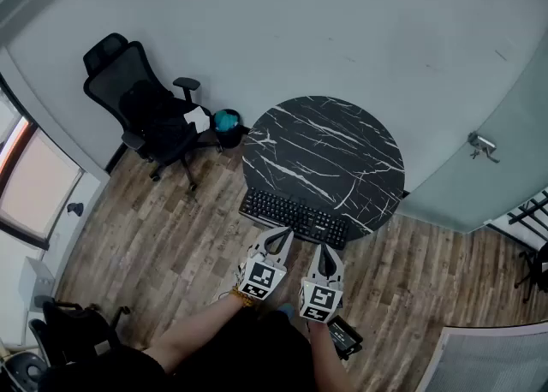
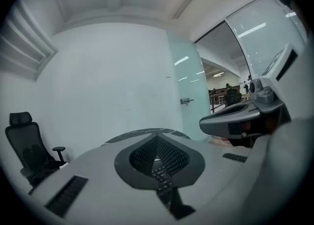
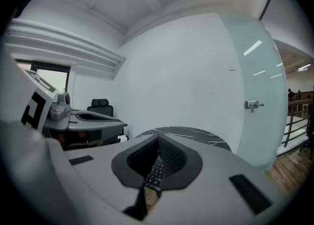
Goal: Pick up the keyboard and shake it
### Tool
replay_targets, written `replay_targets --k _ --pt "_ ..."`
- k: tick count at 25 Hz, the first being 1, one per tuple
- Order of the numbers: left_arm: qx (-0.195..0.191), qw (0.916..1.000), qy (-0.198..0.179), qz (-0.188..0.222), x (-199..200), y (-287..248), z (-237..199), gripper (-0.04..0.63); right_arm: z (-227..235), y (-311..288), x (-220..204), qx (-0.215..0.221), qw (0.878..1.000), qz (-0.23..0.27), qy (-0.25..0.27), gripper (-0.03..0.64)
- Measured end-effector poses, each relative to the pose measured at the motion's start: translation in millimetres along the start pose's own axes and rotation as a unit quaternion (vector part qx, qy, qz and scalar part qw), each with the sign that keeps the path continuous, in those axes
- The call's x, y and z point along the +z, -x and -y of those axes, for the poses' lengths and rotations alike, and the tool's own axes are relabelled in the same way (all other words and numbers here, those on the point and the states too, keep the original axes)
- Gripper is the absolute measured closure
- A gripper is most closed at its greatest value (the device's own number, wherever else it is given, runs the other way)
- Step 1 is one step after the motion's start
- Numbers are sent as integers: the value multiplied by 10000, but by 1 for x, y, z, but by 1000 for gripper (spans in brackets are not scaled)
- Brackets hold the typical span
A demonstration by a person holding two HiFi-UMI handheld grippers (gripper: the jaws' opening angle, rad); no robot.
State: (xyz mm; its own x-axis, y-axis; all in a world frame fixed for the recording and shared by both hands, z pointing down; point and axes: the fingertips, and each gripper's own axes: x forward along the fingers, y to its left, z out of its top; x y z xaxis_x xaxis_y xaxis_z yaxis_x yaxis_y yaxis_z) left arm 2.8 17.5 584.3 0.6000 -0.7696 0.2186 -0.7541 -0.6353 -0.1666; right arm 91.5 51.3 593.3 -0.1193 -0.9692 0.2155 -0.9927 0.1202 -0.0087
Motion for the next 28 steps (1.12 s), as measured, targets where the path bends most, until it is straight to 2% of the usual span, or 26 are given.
replay_targets --k 5,14,20,28 --pt "39 10000 -8 -62 -3 -4 11 581 10 1 -5 204 9993 71 -298 584" --pt "280 9993 235 6 -14 1 -9 581 15 -4 -10 339 9990 22 -280 583" --pt "292 9991 312 -20 -28 -10 -39 580 19 -25 -9 185 9995 -112 -220 583" --pt "45 9994 285 -175 -56 -32 -97 580 11 -69 -9 -48 9994 -315 -116 583"
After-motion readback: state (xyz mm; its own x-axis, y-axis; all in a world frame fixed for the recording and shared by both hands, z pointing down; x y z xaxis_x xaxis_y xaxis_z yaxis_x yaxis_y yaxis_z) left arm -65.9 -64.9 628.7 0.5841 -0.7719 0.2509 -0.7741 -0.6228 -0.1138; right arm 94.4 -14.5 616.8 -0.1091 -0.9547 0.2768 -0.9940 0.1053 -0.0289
